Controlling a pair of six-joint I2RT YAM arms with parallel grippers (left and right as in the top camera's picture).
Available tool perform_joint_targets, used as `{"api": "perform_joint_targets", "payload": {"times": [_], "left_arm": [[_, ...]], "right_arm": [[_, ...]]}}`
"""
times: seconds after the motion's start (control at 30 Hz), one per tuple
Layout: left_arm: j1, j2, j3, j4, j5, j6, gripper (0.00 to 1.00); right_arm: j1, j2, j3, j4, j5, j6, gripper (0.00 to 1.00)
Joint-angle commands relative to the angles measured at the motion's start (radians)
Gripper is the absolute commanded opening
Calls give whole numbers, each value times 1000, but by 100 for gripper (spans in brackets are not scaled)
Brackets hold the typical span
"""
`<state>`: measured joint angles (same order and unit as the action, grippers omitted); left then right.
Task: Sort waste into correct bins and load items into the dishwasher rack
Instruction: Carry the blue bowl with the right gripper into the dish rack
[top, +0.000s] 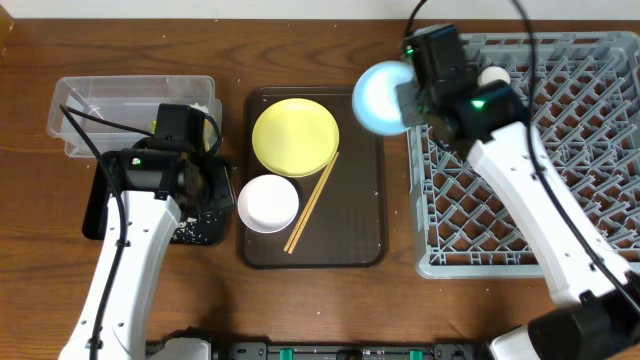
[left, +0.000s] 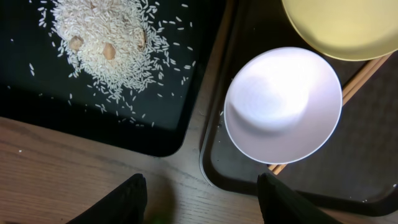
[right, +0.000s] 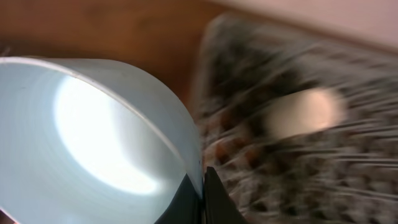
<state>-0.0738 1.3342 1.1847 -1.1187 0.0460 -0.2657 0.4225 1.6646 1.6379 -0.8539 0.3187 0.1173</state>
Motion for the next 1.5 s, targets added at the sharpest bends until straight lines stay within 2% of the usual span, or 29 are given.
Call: {"api": "perform_joint_targets", "payload": {"times": [0.0, 0.23, 0.4, 0.93, 1.1, 1.23, 1.47], "left_arm": [[3, 0, 12, 0, -6, -6, 60], [3, 0, 12, 3, -5, -6, 60], [3, 0, 12, 3, -5, -6, 60], [3, 0, 12, 1, -5, -6, 60], [3, 0, 12, 2, -5, -6, 60], [3, 0, 12, 2, -5, -6, 60], [3, 0, 12, 5, -5, -6, 60]], "right_arm": [[-10, 2, 6, 38, 284, -20, 1], [-39, 72, 4, 206, 727, -21, 1], [-80, 168, 4, 271, 863, -21, 1], [-88, 413, 4, 259, 815, -10, 1], [-79, 415, 4, 200, 685, 9, 1], [-68, 415, 4, 90, 559, 14, 1], [-42, 411, 4, -66, 369, 161, 1]]}}
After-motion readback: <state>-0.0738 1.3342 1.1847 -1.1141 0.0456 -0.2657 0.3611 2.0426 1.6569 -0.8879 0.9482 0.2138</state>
